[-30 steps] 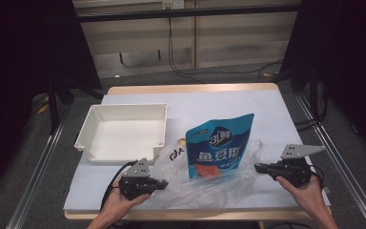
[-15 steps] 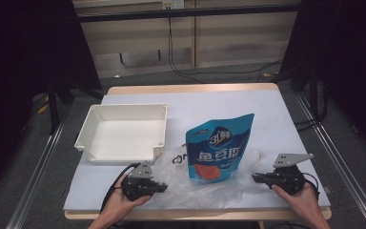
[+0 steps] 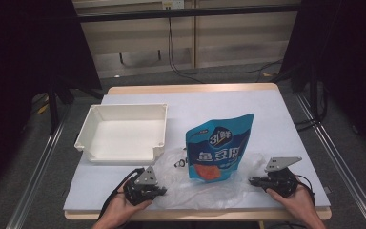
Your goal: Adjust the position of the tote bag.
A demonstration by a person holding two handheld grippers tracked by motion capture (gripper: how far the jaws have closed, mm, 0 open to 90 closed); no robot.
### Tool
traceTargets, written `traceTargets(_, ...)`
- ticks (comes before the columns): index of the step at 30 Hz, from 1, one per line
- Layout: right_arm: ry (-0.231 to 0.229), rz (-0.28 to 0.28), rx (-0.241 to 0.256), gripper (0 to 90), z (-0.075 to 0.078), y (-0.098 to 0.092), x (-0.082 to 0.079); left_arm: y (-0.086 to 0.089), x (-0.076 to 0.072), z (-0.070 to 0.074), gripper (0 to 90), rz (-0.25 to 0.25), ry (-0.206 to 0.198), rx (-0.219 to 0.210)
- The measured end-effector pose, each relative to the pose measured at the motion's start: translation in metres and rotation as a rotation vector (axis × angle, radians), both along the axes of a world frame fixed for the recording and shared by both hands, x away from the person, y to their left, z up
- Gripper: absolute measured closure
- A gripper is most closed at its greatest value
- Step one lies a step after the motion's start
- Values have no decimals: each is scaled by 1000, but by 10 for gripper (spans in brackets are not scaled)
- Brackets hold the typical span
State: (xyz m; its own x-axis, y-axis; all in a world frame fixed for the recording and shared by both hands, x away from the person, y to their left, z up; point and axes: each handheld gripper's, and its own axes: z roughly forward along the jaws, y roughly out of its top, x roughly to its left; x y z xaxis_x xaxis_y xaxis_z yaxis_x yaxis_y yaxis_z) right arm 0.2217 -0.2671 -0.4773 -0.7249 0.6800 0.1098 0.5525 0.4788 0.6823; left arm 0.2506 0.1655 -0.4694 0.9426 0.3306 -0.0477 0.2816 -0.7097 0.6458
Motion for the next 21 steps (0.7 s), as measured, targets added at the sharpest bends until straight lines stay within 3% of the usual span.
traceTargets(2,0,-3,6,900,-1,-1,-1,2,2,-1,893,1,10,-18)
traceTargets(6,-11,1,11,887,-1,-2,-1,7,10,-3,877,-6,79,-59)
traceTargets(8,-11,3,15,862,-1,-2,-1,7,10,-4,861,1,89,-78)
traceTargets(12,-39,-8,54,757,3,-6,-3,8,7,2,780,-12,93,-101)
traceTargets(14,-67,-17,128,655,10,-12,-5,8,3,9,754,-12,66,-116)
traceTargets(16,-73,-26,136,617,12,-13,-6,10,0,17,731,-2,56,-140)
traceTargets(21,-107,-47,167,484,21,-17,-11,17,-11,29,546,1,26,-193)
